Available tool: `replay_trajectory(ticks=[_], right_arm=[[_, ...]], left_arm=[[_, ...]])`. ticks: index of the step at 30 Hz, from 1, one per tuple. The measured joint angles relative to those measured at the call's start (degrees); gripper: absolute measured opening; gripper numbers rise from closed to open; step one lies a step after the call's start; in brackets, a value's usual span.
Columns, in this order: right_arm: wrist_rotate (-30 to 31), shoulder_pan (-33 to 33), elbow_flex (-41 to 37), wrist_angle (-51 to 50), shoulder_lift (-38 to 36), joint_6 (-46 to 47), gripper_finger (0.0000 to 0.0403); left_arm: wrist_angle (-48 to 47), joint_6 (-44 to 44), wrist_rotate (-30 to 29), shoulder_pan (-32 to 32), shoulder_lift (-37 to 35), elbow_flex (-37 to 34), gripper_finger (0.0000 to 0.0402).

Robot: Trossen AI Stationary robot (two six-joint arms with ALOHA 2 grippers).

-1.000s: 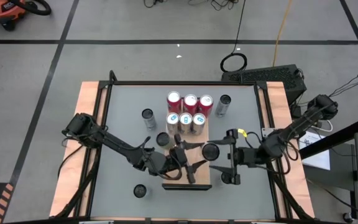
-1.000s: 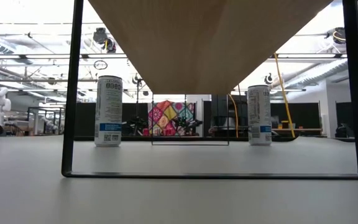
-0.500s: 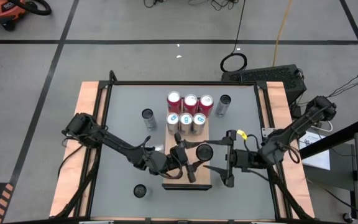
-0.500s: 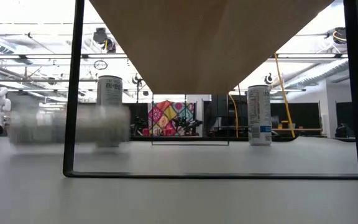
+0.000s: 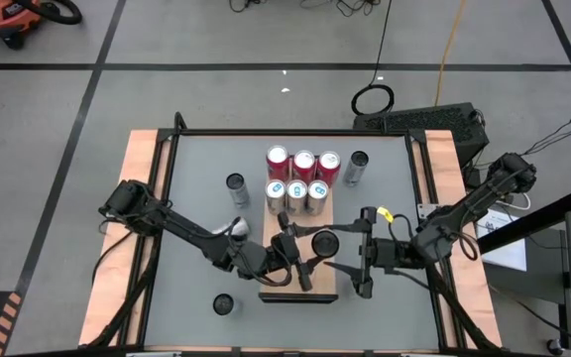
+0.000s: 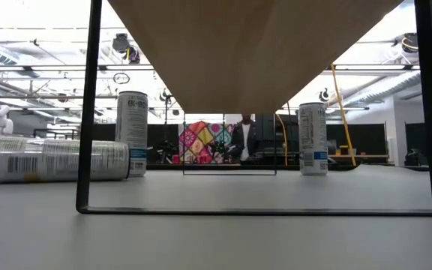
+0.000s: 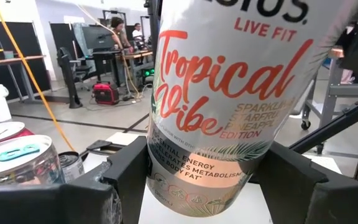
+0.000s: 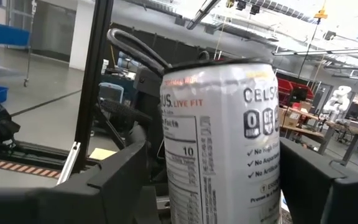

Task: Place canned beverage on shelf
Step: Put the top left white soda can on the shelf aligned with the other blue soda can

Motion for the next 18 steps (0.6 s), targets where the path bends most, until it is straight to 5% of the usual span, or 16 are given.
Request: replay_trajectory(ticks=[18], right_arm=[[2.3, -2.8, 0.0, -4.6, 0.0, -6.2, 0.0299]], left_arm=[[-6.5, -6.2, -3.9, 0.4, 0.0, 0.0, 0.0244]])
